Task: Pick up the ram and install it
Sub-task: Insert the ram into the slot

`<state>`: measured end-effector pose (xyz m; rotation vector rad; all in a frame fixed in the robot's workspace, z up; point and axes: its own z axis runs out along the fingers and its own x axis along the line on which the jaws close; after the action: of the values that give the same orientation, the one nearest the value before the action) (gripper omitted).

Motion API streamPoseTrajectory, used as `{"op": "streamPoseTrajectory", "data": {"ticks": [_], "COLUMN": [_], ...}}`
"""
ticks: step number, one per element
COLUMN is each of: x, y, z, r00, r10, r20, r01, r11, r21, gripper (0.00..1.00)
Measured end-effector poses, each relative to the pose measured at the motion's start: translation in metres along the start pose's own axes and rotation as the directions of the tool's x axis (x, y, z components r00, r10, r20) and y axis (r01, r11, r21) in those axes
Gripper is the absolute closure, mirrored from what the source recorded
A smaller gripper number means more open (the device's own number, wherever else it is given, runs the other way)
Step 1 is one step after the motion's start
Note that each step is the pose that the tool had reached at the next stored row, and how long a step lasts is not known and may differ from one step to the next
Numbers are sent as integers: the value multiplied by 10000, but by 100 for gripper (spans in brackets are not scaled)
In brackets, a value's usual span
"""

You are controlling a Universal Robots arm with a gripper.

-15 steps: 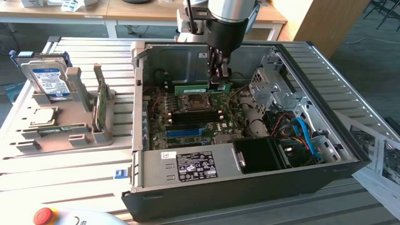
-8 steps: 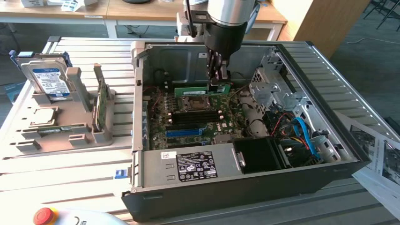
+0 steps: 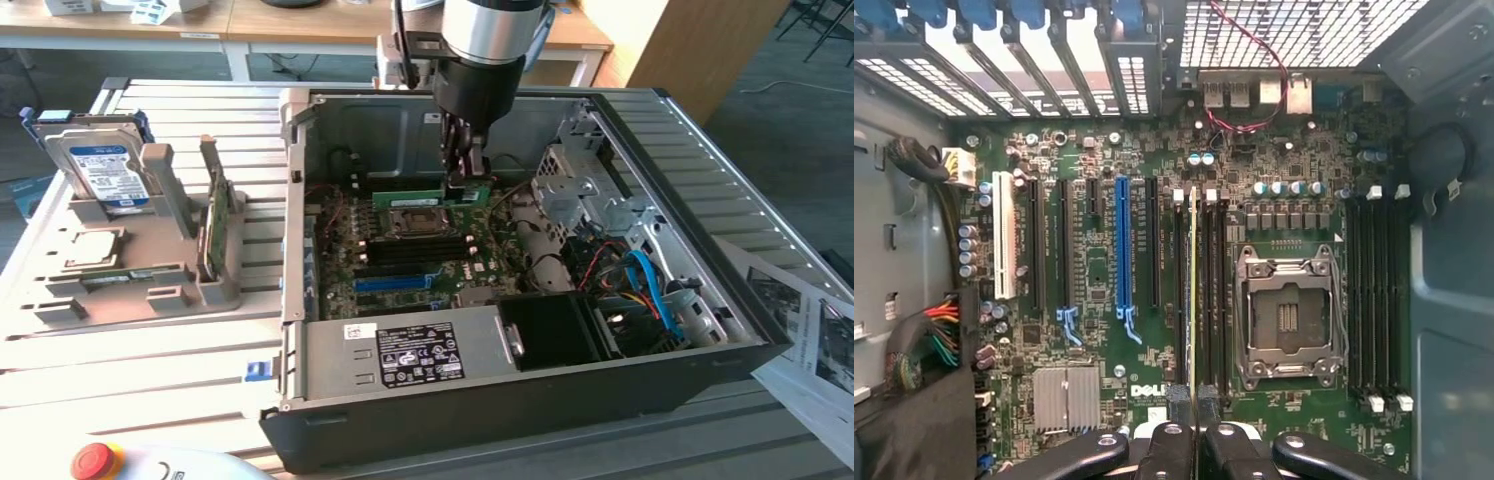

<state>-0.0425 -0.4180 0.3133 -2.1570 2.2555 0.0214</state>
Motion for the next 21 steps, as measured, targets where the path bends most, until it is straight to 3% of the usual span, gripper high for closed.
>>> {"op": "streamPoseTrajectory", "data": {"ticks": [21], "x": [5], "y": [1], "z": [211], "r00": [9999], "r10": [149], "r20": [-1], "r01": [-149], "r11": [9999], "r21": [4], "gripper": [88]}}
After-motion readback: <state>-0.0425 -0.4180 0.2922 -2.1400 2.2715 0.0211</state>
